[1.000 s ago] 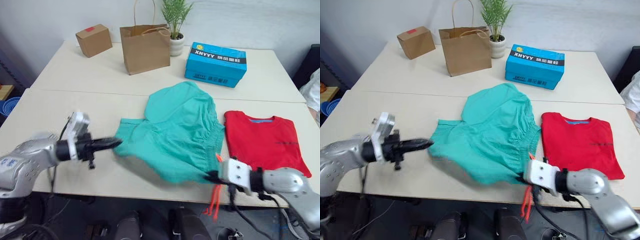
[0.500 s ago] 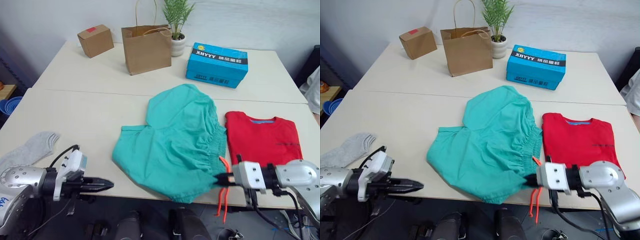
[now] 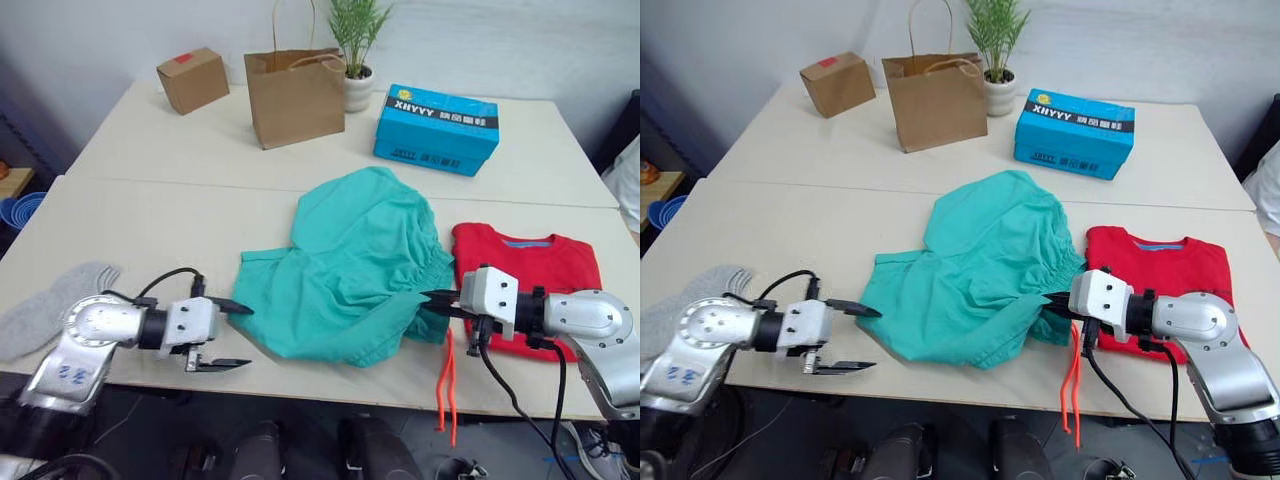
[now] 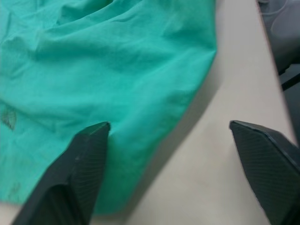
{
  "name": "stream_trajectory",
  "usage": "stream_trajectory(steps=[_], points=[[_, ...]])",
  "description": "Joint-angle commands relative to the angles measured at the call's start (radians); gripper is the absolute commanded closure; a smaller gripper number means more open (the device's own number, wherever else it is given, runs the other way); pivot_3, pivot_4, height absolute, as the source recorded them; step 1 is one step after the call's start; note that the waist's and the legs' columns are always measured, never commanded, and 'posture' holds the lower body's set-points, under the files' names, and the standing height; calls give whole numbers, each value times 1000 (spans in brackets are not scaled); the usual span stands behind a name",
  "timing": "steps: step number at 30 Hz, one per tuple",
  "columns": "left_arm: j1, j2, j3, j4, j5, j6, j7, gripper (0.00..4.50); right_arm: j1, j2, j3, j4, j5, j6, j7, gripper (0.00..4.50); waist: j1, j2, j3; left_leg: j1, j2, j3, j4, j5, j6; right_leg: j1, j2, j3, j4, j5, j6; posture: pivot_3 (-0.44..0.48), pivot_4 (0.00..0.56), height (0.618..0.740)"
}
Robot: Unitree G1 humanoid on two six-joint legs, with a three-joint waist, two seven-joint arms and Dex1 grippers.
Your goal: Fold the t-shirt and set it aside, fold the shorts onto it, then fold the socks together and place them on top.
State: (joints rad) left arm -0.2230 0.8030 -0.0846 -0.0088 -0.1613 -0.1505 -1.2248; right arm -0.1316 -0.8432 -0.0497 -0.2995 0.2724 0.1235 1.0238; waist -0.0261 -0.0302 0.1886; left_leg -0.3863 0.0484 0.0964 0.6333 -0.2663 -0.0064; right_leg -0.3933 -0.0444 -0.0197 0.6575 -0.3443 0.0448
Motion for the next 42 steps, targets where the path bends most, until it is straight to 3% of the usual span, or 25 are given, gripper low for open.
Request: stream_trajectory(steps=[1, 2, 5, 9, 10, 11, 13, 18, 19, 26, 31, 33, 37, 40, 42], points=[[-46, -19, -53, 67, 42, -68, -18, 173, -9, 1, -33, -10, 3, 12, -27, 4500, -4, 0, 0, 0, 0, 0, 0, 0, 0, 0, 0, 0, 0, 0, 0, 0, 150, 740], [-66, -29, -68, 99, 62, -93, -14, 173, -10, 0, -33, -12, 4, 20, -33, 4500, -4, 0, 0, 0, 0, 1, 0, 0, 0, 0, 0, 1, 0, 0, 0, 0, 150, 740], [-117, -47, -99, 195, 113, -139, 6, 808, -13, -5, -35, -20, 5, 37, -41, 4500, -1, 2, -1, 1, 0, 1, 0, 0, 0, 0, 0, 1, 2, 0, 0, 0, 150, 740], [-156, -38, -99, 281, 107, -155, -1, 2047, 9, -28, -58, -53, 59, 48, 8, 4500, -1, 3, -2, 2, 0, 1, 2, 1, 1, 1, 0, 1, 3, 1, 2, 0, 150, 740], [-143, -10, -80, 273, 68, -126, -37, 2093, 46, -50, -77, -83, 113, 54, 67, 4500, -1, 3, -2, 2, 0, 1, 2, 1, 1, 1, 0, 1, 3, 1, 2, 0, 150, 740], [-124, 17, -62, 254, 27, -99, -71, 2469, 78, -67, -92, -109, 158, 68, 111, 4500, -1, 3, -2, 2, 0, 1, 2, 2, 1, 1, 0, 1, 3, 2, 2, 0, 150, 740], [-66, 78, -40, 184, -57, -49, -158, 2788, 139, -101, -115, -161, 235, 127, 164, 4500, -7, 3, -2, 2, 0, 0, 1, 2, 1, 1, 1, 1, 3, 2, 2, 0, 150, 740], [96, 189, 27, -2, -191, 97, -221, 4390, 217, -131, -134, -229, 286, 174, 192, 4500, -27, 3, -1, 2, 2, 0, -2, 2, -1, 0, 2, 1, 2, 0, 0, 0, 150, 740], [131, 207, 51, -45, -223, 136, -225, 4470, 226, -133, -135, -237, 290, 183, 193, 4500, -27, 3, -1, 2, 2, 0, -2, 2, -1, 0, 2, 1, 2, 0, 0, 0, 150, 740], [281, 240, 190, -167, -270, 191, -187, 4470, 245, -131, -139, -231, 281, 170, 205, 4500, -11, 2, -1, 2, 1, -1, -2, 2, -1, 1, 0, 1, 1, 0, 0, 0, 150, 740], [493, 333, 296, -274, -354, 380, -245, 4470, 291, -167, -146, -240, 304, 202, 259, 4500, -10, 2, -1, 1, 1, 0, -4, 1, -2, -1, 0, 0, 0, -1, -3, 0, 150, 740], [477, 306, 284, -268, -334, 352, -217, 4470, 264, -158, -127, -233, 302, 204, 249, 4500, -6, 3, 0, 1, 1, 0, -4, 1, -3, -1, 0, 0, 0, -2, -3, 0, 150, 740], [301, 178, 227, -211, -265, 290, -89, 4470, 185, -131, -94, -197, 282, 191, 231, 4500, 6, 3, 0, 2, 1, -1, -2, 3, -1, 1, 0, 0, 0, -2, -2, 0, 150, 740], [240, 144, 176, -194, -209, 240, -87, 3926, 160, -116, -85, -181, 270, 179, 225, 4500, 4, 0, -1, 2, 1, 0, -2, 4, 0, 1, 0, 0, -1, -1, -2, 0, 150, 740], [215, 132, 134, -176, -161, 182, -92, 3326, 157, -112, -81, -182, 272, 177, 221, 4500, 1, 0, -1, 1, 0, 0, -3, 3, -1, 1, -1, 0, -1, 0, -1, 0, 150, 740]])
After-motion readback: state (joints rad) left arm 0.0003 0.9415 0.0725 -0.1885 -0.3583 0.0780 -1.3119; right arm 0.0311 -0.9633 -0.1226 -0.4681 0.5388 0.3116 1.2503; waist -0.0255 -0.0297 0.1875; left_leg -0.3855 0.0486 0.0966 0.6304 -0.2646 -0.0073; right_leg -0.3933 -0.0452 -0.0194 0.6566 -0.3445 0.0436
